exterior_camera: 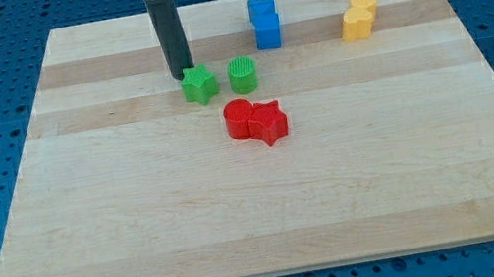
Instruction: Slide the green star closer to the green circle
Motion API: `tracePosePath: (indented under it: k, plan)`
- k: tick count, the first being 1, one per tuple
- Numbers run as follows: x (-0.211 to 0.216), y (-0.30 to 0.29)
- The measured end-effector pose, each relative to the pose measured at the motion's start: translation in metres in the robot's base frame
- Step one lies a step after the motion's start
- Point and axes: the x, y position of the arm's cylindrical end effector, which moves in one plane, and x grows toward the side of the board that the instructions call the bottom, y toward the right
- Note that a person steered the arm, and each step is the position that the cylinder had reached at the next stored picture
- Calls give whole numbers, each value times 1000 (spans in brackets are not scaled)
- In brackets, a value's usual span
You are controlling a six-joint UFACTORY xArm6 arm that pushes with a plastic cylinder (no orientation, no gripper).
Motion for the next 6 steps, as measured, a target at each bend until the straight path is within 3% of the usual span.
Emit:
tracePosePath:
  k: [3,6]
  plan:
    - [0,-35]
    - [31,-36]
